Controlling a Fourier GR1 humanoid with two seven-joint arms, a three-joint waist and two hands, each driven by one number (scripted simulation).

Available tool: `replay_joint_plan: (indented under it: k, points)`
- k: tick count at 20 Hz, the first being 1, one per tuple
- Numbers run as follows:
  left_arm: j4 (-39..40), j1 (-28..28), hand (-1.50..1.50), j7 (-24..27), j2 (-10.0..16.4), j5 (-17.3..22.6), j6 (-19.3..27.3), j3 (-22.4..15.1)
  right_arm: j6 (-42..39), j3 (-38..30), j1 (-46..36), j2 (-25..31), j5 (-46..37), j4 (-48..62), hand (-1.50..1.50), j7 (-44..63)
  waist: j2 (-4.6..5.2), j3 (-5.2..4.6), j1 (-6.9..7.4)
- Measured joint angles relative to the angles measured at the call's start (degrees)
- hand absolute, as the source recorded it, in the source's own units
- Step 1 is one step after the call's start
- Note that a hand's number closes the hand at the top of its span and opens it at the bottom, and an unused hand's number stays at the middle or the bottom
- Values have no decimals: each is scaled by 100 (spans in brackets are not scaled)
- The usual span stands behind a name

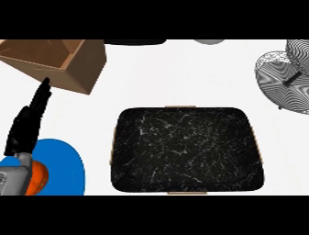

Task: Pick the croissant from the tray and place it in the tiered basket

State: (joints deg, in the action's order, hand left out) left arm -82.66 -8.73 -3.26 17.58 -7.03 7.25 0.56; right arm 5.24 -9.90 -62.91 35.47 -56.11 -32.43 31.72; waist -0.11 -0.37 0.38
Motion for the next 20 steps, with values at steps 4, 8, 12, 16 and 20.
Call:
replay_joint_plan:
  k: [4,8,12,16,20]
  points:
    - [-94,-11,0,-90,-10,-18,-32,-8,136,-277,105,0,245,11,-150,-103,-43,-73,40]
    - [-171,33,0,-135,-25,-11,-53,16,549,-571,274,-44,532,-179,-150,-334,-49,-81,39]
    - [-145,52,0,-114,-21,-32,-75,62,870,-777,465,-57,760,-523,-150,-424,-35,-45,10]
    - [-194,112,0,-75,7,-33,-122,132,1105,-899,728,3,893,-1064,-150,-364,-23,-1,-29]
    - [-41,81,0,2,28,27,-204,245,950,-1043,939,256,1012,-1685,-150,43,-24,14,-81]
